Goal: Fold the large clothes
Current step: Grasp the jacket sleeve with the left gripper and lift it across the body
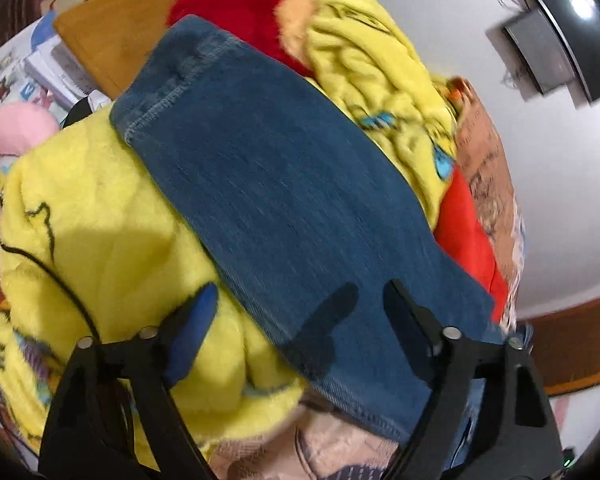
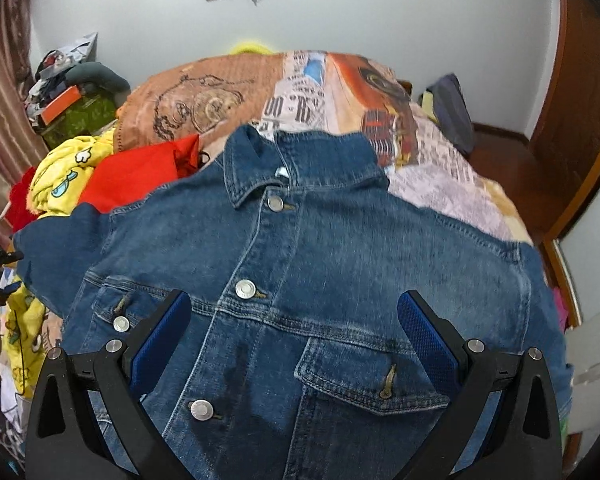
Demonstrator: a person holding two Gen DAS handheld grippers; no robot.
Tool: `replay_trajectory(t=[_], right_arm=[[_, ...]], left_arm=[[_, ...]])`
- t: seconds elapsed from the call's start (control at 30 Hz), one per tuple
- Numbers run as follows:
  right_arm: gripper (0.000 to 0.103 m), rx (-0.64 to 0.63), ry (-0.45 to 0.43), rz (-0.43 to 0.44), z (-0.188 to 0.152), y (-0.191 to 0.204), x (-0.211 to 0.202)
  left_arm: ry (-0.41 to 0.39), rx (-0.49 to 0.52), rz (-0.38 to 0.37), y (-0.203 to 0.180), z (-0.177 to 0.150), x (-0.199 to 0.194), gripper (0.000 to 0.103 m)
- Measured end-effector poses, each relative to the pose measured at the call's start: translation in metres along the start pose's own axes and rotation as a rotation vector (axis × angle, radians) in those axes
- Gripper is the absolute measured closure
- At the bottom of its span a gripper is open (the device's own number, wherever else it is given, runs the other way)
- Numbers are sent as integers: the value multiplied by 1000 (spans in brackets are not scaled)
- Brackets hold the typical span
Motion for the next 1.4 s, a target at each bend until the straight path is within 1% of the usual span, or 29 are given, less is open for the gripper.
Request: replay_trajectory(t=[0.07, 0.1, 0.13, 0.17, 0.2, 0.23, 0.27, 0.33, 0.37, 0.4, 0.43, 0.5, 0.63, 0.73, 0.8, 0.83, 0.87, 0.93, 0.97, 1.0, 1.07, 1.13, 1.2, 1.3, 1.4], right_arm=[[1, 10, 9, 7, -1, -1, 3], [1, 12, 11, 8, -2, -2, 4], [1, 13, 14, 6, -2, -2, 5], [0, 14, 16, 5, -2, -3, 5], [0, 15, 16, 5, -1, -3, 5], [0, 16, 15, 5, -1, -4, 4], [0, 16, 18, 3, -1, -4, 4], [1, 15, 12, 3, 0, -5, 1], [1, 14, 8, 2, 0, -5, -1], [0, 12, 5, 1, 1, -5, -2], [1, 10, 1, -1, 2, -6, -5], [1, 5, -10, -3, 4, -8, -10], [0, -1, -45, -14, 8, -14, -25], [0, 5, -71, -16, 12, -19, -35], [0, 8, -83, -19, 12, -21, -40], [0, 11, -89, -20, 12, -24, -43], [0, 13, -93, -19, 12, -26, -44], [0, 20, -98, -16, 10, -31, -47], [0, 23, -98, -14, 9, -33, -48], [0, 28, -99, -9, 8, -36, -48], [0, 31, -101, -3, 6, -39, -51], [0, 28, -102, -3, 4, -45, -52], [0, 18, -103, -10, 0, -48, -55], [0, 4, -102, -24, -6, -54, -59], [0, 3, -87, -26, -15, -61, -57]], left_arm=[[-27, -15, 9, 5, 12, 2, 33], [-36, -19, 23, 7, 15, 2, 42], [-45, -19, 36, 7, 19, 4, 48], [-49, -16, 38, 8, 21, 4, 52], [-62, -10, 47, 7, 23, 2, 61], [-75, 2, 65, 4, 24, 0, 71], [-88, 23, 82, 1, 24, -3, 75], [-135, 93, 140, -10, 23, -13, 89], [-154, 123, 159, -14, 23, -18, 91], [-188, 181, 186, -26, 21, -28, 92], [-205, 209, 197, -33, 19, -33, 94], [-254, 292, 189, -62, 12, -55, 95], [-332, 403, 121, -119, -5, -93, 95], [-392, 518, 31, -176, -37, -129, 95], [-400, 567, -30, -209, -58, -139, 95], [-397, 591, -66, -228, -72, -144, 95], [-393, 604, -85, -240, -80, -143, 96], [-352, 641, -154, -273, -113, -143, 96], [-334, 655, -174, -284, -125, -140, 96], [-310, 681, -199, -299, -144, -136, 96], [-281, 740, -224, -323, -182, -127, 96], [-246, 781, -232, -335, -211, -118, 96], [-181, 837, -237, -347, -254, -97, 96], [-97, 912, -218, -348, -308, -69, 96], [6, 977, -178, -335, -359, -38, 97]])
Point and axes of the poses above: each gripper's, at about its wrist camera, not at the fingertips, and x roughly the way its jaws point, y to its left, z to its top, the point moved 10 cm from there along x, roughly the way its jaws point, and after that the axes turned 14 degrees about -x, right-handed, at the moved point
